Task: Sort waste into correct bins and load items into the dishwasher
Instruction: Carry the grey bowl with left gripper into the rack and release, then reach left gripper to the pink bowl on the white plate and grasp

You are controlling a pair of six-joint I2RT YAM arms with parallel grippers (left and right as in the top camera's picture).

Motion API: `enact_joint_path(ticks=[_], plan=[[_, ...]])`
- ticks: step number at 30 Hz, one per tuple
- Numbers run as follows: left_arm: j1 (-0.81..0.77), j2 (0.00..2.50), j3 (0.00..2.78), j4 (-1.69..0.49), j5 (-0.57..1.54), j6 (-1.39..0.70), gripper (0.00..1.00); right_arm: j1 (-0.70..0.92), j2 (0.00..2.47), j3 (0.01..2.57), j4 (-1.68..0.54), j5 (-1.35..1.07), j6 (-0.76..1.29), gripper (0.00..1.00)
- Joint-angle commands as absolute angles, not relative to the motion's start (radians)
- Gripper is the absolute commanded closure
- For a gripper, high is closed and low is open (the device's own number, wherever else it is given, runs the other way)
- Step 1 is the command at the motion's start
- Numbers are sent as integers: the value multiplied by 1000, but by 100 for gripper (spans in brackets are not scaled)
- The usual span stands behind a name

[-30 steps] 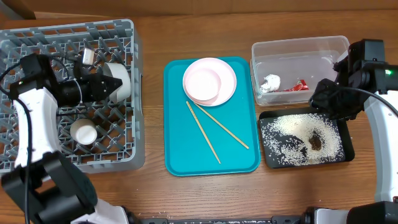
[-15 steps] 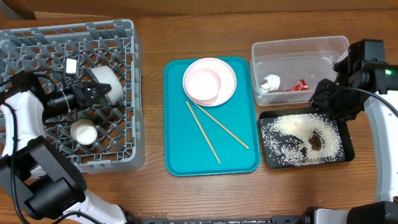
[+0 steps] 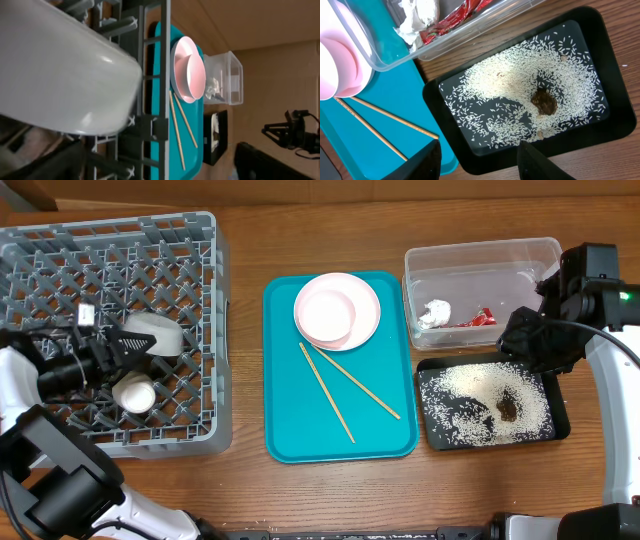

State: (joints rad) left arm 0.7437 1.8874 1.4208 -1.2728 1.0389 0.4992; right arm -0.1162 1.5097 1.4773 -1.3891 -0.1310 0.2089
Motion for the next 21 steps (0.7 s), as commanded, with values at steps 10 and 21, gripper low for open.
enact_joint_path(ticks=[10,21], plan=[[722,1752,1530,-1359,1034,467,0,-113,1495,1488,-1398,-136,204,39],[311,1513,1536,-1187,650,196,0,-113,1495,1488,-1397,-136,205,21]])
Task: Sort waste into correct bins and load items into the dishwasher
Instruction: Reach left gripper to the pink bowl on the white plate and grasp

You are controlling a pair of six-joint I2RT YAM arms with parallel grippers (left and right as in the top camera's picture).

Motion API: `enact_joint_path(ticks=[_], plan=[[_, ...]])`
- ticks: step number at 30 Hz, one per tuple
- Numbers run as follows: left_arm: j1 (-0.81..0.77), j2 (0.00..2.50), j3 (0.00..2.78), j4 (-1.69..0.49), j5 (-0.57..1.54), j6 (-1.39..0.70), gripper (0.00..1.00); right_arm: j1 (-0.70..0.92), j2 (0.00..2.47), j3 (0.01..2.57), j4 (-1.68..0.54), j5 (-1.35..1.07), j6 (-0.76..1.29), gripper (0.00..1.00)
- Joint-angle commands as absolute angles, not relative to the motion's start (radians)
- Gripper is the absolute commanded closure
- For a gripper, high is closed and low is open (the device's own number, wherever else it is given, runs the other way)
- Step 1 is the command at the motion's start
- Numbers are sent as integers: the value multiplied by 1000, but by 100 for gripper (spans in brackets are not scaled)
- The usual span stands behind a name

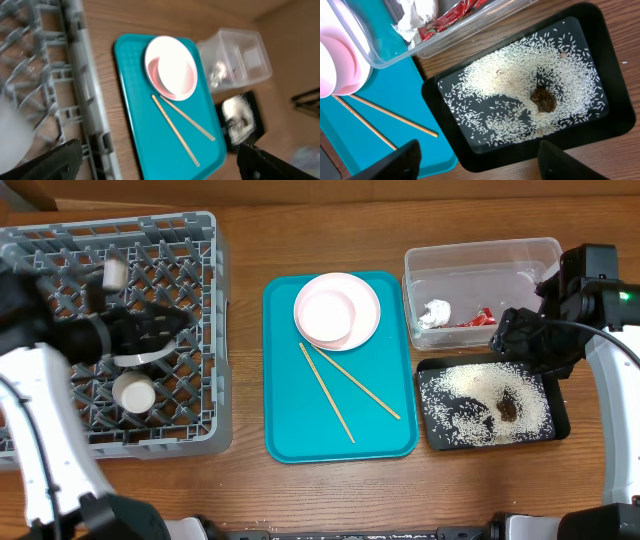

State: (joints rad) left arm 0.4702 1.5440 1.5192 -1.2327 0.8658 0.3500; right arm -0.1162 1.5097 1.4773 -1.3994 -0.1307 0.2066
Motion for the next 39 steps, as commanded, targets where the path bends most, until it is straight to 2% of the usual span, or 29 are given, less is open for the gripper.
enact_joint_path(ticks=[1,6,10,12,17,22,25,28,30,31,32,34,39], plan=[[270,1512,1536,-1171,612,171,0,-113,1495,1488,-1397,-136,205,20],[-35,1542,1535,-1042,380,90,0,-113,1495,1488,-1397,-136,205,7],[-239,1601,1535,-913,339,90,0,-113,1495,1488,-1394,-136,209,0],[-321,1645,1535,-849,340,90,0,-113,1495,1488,-1393,-136,209,0],[-446,1772,1535,-727,329,93,0,-113,1495,1488,-1393,-136,209,0],[-505,1919,1535,-640,311,89,1,-113,1495,1488,-1393,-136,209,0],[-511,1981,1535,-633,245,86,14,-113,1495,1488,-1393,-136,209,0],[-513,2026,1535,-631,153,50,18,-113,1495,1488,-1393,-136,209,0],[-513,2046,1535,-638,111,41,26,-113,1495,1488,-1393,-136,209,0],[-513,2056,1535,-643,101,41,33,-113,1495,1488,-1393,-136,209,0],[-513,2065,1535,-651,101,41,45,-113,1495,1488,-1393,-136,209,0],[-513,2066,1535,-655,101,41,58,-113,1495,1488,-1393,-136,209,0],[-517,2066,1535,-654,101,41,82,-113,1495,1488,-1394,-136,209,0]])
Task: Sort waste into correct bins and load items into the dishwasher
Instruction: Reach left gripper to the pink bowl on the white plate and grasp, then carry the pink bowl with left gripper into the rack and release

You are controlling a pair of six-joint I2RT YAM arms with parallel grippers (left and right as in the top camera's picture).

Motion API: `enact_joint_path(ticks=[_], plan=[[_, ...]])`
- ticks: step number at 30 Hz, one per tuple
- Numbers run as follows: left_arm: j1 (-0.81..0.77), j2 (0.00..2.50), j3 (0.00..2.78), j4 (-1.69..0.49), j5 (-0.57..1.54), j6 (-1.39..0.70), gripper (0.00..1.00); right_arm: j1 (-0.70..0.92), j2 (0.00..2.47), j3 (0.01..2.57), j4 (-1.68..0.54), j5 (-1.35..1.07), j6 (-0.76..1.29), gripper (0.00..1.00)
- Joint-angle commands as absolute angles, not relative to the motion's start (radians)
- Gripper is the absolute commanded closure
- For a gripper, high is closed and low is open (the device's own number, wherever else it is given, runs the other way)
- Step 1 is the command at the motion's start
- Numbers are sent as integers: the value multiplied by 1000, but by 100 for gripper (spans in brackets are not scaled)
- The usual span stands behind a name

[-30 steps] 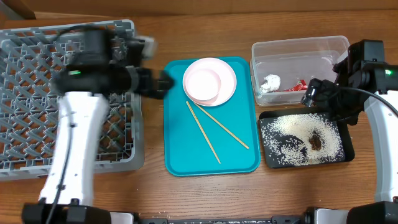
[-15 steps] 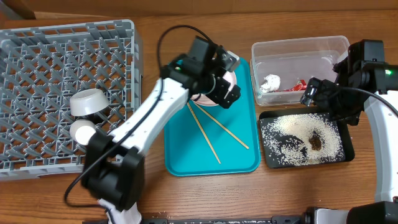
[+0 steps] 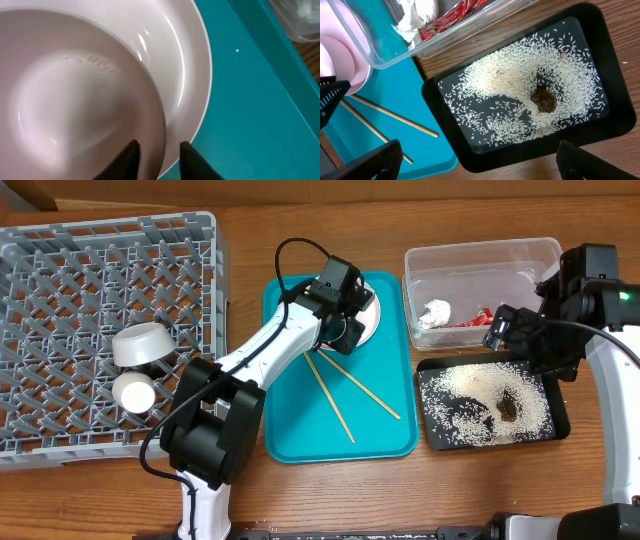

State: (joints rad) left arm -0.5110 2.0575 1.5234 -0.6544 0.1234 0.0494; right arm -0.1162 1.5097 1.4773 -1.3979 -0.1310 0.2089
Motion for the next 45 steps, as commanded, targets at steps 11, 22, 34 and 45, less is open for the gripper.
enact_joint_path(ticks=[11,22,34,45], plan=[[-517,2058,1601,-702,101,41,96,-113,1495,1488,-1397,-136,209,0],[-439,1959,1957,-989,103,39,96,-113,1495,1488,-1398,-136,208,0],[-27,1877,2006,-1061,682,101,96,-113,1495,1488,-1398,-136,208,0],[364,2036,2004,-1073,1215,135,96,-113,1495,1488,-1406,-136,208,0]])
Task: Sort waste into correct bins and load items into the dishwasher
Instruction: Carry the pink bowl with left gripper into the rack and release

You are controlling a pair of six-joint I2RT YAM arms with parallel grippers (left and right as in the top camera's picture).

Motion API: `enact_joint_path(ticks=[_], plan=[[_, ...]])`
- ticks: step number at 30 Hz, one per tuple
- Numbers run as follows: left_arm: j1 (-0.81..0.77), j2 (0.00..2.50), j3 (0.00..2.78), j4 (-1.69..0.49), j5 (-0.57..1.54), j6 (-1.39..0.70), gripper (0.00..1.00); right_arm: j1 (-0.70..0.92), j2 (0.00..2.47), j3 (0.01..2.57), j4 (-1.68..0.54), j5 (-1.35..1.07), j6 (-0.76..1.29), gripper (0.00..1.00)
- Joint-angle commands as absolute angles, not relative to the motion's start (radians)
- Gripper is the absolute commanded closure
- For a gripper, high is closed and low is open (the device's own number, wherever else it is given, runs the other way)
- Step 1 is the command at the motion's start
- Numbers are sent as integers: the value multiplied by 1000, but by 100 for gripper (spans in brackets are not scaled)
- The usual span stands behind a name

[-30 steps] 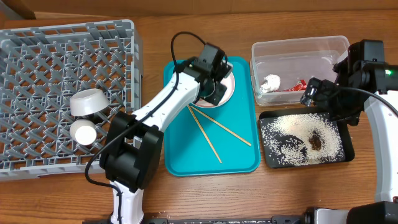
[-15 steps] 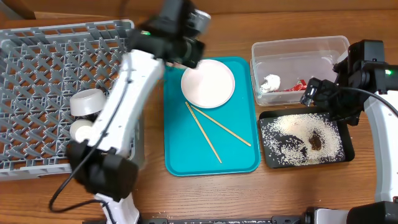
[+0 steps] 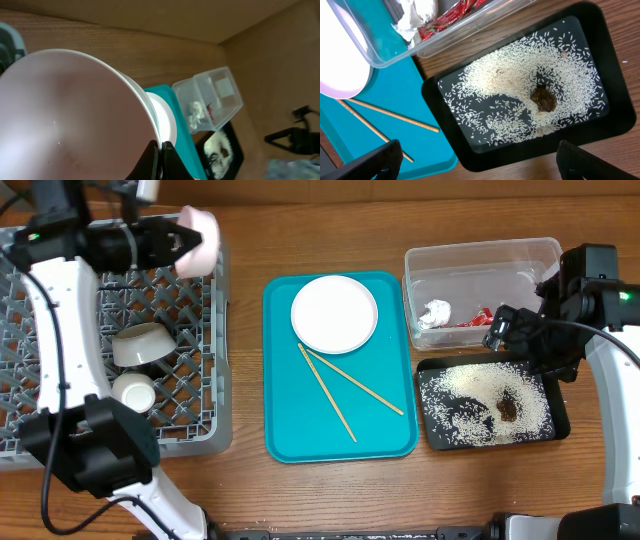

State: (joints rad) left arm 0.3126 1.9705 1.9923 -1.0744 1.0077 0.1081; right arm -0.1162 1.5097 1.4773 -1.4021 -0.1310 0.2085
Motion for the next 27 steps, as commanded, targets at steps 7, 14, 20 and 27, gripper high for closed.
enact_joint_path(ticks=[7,14,20,27], plan=[[456,2164,2004,-1061,1380,151,96,-113,1495,1488,-1409,-136,208,0],[508,2255,2004,-1031,1456,161,96,-113,1495,1488,-1420,-136,208,0],[550,2302,2004,-1028,1411,160,96,-113,1495,1488,-1428,-136,208,0],[605,2308,2005,-1082,1253,160,89,-113,1495,1488,-1431,-136,208,0]])
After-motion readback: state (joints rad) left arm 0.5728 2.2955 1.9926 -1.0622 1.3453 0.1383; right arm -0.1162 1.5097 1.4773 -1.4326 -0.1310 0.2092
